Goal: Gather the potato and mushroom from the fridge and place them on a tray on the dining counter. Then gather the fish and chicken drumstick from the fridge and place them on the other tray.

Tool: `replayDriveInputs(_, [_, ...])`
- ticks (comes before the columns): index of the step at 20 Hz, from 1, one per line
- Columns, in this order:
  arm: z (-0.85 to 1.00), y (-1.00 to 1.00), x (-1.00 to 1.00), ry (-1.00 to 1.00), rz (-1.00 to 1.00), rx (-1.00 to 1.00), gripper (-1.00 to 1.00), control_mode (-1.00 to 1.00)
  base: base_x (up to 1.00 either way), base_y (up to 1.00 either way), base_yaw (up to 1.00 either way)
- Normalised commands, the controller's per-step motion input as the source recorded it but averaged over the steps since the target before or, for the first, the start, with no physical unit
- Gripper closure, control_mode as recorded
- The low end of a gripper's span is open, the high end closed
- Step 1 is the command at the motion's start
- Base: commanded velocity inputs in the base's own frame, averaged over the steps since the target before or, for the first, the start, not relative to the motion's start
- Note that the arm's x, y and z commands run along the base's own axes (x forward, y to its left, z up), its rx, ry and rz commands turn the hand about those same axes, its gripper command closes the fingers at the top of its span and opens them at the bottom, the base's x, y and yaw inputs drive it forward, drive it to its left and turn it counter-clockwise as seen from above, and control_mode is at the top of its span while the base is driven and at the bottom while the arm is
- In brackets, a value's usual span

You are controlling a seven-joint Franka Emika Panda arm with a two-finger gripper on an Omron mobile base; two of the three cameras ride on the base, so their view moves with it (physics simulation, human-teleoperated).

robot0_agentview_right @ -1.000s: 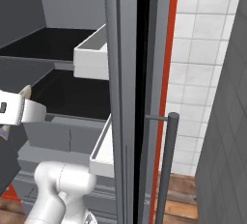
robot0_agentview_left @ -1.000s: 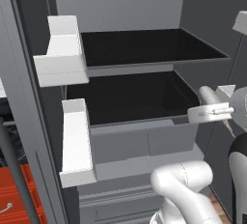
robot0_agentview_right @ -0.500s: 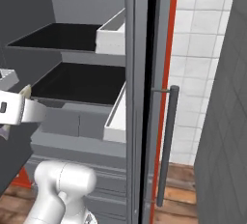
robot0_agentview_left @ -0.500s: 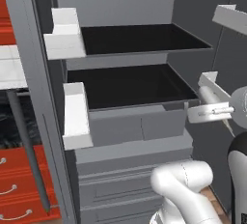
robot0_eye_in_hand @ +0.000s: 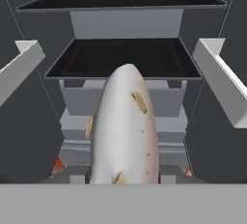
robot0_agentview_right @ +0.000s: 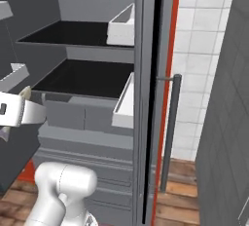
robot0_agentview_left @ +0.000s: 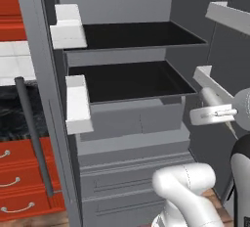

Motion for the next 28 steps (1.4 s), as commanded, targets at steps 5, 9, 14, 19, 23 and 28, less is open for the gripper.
replayDriveInputs(5, [0.0, 0.0, 0.0, 0.0, 0.0, 0.0, 1.0, 1.0, -0.33, 0.46, 0.0])
replayDriveInputs(9, [0.0, 0.0, 0.0, 0.0, 0.0, 0.0, 1.0, 1.0, -0.39, 0.71, 0.0])
replayDriveInputs(14, [0.0, 0.0, 0.0, 0.0, 0.0, 0.0, 1.0, 1.0, -0.83, 0.27, 0.0])
replayDriveInputs(19, [0.0, 0.0, 0.0, 0.0, 0.0, 0.0, 1.0, 1.0, -1.0, 0.18, 0.0])
replayDriveInputs(23, [0.0, 0.0, 0.0, 0.0, 0.0, 0.0, 1.0, 1.0, -0.76, 0.55, 0.0])
replayDriveInputs(28, [0.0, 0.0, 0.0, 0.0, 0.0, 0.0, 1.0, 1.0, -0.34, 0.72, 0.05])
